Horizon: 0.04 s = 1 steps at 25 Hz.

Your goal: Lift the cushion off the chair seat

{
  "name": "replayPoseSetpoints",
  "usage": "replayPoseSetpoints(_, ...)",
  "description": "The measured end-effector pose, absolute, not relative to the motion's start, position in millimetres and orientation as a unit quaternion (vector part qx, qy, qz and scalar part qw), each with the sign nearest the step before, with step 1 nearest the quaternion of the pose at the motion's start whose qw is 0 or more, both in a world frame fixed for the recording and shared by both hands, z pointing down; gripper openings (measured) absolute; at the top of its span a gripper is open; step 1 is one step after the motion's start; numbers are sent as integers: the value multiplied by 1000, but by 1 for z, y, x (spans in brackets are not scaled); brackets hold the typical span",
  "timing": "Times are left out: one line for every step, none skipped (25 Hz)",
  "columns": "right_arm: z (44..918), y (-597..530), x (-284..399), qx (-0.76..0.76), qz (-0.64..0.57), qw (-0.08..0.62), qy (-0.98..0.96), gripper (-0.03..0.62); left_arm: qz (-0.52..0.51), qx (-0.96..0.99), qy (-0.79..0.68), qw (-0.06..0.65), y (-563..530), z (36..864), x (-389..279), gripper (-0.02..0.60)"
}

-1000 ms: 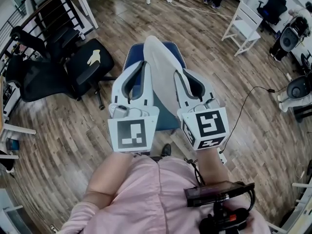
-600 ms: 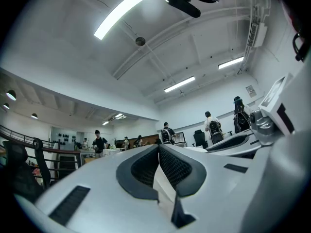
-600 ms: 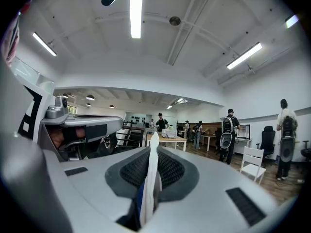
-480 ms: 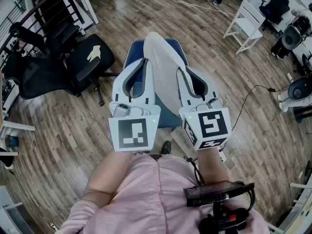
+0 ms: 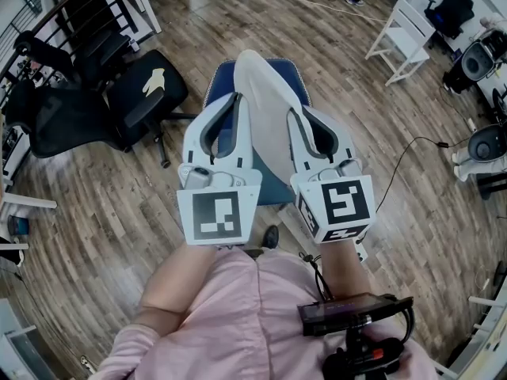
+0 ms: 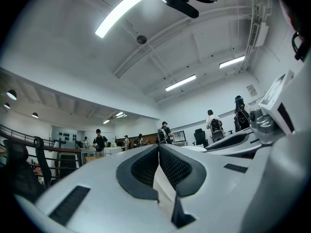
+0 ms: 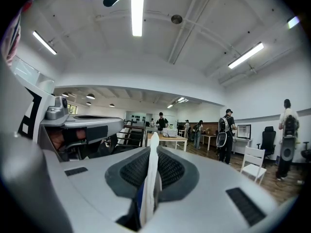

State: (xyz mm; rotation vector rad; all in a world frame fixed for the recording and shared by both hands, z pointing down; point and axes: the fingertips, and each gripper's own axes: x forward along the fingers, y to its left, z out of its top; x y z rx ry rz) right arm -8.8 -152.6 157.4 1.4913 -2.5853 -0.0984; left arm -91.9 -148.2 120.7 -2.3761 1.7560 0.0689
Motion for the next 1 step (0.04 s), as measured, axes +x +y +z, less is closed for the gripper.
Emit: replayPoseSetpoints(158,-153,-9,498,-33,78,-863,36,23,-801,591,93,-149,121,-92,15)
